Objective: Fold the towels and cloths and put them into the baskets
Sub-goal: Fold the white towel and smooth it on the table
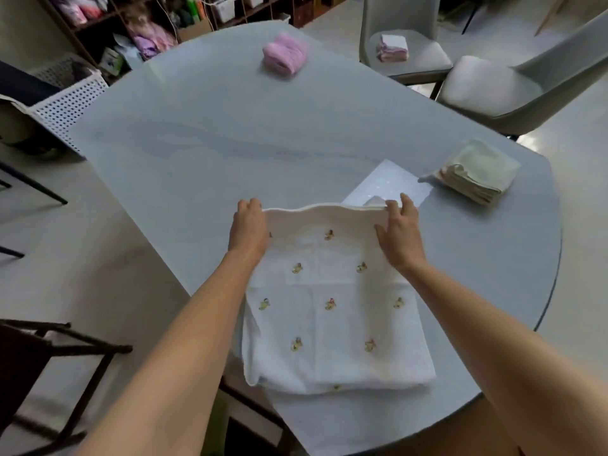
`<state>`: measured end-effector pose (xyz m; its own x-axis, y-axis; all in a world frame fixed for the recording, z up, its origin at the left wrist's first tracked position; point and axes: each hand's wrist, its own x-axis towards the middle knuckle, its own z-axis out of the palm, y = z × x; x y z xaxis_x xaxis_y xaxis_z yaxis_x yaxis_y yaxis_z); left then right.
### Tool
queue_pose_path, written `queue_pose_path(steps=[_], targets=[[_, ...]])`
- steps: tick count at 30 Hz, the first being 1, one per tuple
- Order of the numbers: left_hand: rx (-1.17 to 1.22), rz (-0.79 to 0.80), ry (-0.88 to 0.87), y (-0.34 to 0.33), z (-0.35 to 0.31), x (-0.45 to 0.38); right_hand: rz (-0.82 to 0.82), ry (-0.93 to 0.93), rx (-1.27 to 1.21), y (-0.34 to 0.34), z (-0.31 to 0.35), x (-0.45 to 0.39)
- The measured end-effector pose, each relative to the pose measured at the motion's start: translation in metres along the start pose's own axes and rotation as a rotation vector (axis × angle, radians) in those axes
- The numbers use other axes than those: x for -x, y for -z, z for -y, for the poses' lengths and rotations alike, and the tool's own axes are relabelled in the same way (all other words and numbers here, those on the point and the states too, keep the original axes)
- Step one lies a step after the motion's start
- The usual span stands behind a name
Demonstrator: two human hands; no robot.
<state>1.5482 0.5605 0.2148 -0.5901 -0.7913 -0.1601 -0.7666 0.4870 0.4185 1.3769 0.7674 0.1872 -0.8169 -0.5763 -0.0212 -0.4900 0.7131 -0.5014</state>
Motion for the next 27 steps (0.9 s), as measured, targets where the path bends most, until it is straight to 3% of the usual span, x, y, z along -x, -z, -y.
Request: queue_pose_path(steps=[6,10,15,19,23,27], targets=[[-0.041,0.112,0.056,-0.025,0.033,0.032,0.150,0.098,0.278,-0.020,-0.007,0.027],[0.096,0.126,0.143,-0.034,0.060,0.081,0.279,0.075,0.149,-0.025,-0.006,0.075],[0.166,0.157,0.171,-0.046,0.079,0.154,0.361,0.247,0.125,-0.038,0.010,0.164],[0.175,0.128,0.126,-0.046,0.091,0.199,0.493,0.382,0.195,-0.067,0.031,0.215],[0.120,0.091,0.084,-0.049,0.099,0.236,0.542,0.354,0.301,-0.086,0.041,0.237],[0.249,0.047,0.147,-0.058,0.102,0.244,0.589,0.348,0.361,-0.090,0.037,0.236]])
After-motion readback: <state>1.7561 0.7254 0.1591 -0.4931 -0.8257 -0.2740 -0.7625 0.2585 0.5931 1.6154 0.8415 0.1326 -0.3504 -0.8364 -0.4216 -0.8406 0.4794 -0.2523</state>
